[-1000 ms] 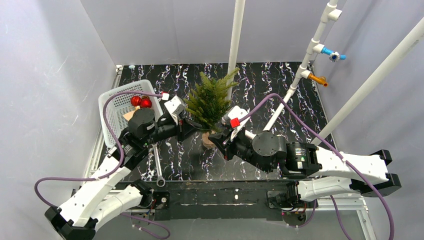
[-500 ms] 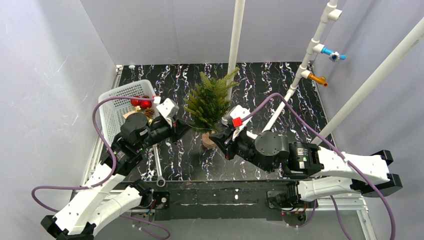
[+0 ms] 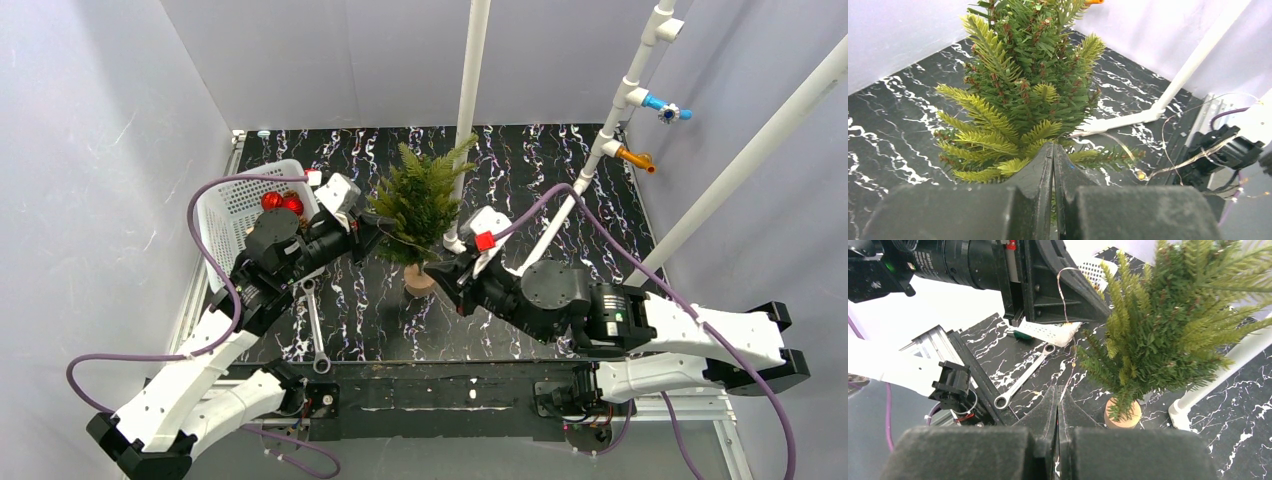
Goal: Decorate the small christmas tree
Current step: Wrap the decoration item around the Christmas tree.
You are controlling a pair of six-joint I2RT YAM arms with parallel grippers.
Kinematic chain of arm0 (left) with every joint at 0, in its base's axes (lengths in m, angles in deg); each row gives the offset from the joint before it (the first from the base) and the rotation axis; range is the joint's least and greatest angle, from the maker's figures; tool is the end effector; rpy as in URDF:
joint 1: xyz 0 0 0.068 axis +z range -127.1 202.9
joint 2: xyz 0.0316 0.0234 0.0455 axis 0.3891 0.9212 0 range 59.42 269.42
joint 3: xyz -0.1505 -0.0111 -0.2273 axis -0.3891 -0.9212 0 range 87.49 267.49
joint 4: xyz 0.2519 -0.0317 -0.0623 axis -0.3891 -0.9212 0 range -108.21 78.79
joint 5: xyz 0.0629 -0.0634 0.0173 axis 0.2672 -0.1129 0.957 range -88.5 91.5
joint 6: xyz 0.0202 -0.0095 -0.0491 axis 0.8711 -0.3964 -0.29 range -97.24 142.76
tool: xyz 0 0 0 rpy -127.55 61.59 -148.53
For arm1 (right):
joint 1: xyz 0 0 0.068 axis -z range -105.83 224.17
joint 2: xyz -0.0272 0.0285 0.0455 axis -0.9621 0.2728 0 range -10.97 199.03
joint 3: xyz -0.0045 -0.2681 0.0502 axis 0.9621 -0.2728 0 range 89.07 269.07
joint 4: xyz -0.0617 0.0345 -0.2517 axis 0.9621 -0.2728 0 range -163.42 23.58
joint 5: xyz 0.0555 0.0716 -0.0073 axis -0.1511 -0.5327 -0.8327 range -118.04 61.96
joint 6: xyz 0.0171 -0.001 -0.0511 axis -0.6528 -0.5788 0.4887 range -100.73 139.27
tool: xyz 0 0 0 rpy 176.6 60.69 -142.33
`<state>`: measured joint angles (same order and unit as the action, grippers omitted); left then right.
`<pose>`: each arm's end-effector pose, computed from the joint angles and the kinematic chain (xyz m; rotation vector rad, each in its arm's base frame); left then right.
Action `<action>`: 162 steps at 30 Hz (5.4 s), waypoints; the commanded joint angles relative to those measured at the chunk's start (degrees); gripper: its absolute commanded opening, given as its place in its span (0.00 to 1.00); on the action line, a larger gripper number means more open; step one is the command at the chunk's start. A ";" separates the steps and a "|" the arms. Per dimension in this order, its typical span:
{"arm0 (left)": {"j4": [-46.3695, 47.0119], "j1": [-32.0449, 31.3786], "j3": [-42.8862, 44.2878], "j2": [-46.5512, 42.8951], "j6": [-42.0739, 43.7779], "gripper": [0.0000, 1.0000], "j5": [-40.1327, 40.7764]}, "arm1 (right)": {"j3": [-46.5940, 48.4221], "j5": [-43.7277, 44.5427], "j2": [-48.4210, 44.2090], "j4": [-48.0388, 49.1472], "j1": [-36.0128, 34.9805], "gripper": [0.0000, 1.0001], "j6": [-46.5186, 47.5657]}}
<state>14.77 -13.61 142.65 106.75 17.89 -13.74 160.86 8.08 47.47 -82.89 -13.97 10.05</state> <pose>0.1275 -0.1061 0.4608 0.5152 0.8963 -0.7891 0.0277 0.2081 0.4477 -0.6355 1.5491 0.7933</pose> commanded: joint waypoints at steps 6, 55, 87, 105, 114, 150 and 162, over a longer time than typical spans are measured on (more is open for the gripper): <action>4.16 -0.19 -2.41 -2.77 -7.92 0.00 -4.69 | -2.03 4.20 -6.59 -2.46 0.05 0.01 -3.72; -11.57 -3.16 -29.28 -18.00 -14.65 0.98 12.60 | -17.93 11.67 -22.46 -32.42 0.07 0.01 -30.77; 3.50 -20.69 -28.52 -4.07 -15.17 0.98 55.15 | -16.24 7.17 -14.83 -27.01 2.98 0.01 -28.35; -27.51 -20.79 -24.18 -0.08 -52.03 0.98 50.48 | -15.71 5.93 -14.21 -25.61 3.41 0.01 -26.73; 21.91 -20.99 -40.73 8.19 -21.97 0.98 41.11 | -16.34 5.35 -15.21 -25.43 3.40 0.01 -27.14; 62.30 -20.97 -42.69 36.34 1.44 0.98 31.30 | -15.01 4.70 -13.29 -26.51 3.76 0.01 -28.04; 62.30 -20.97 -35.63 40.75 -0.89 0.98 42.33 | -13.77 4.34 -11.68 -27.48 4.03 0.01 -28.19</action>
<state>75.14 -34.33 104.16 146.31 18.31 22.21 144.67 12.23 35.75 -110.40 -10.15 -17.49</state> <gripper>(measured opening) 0.981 0.022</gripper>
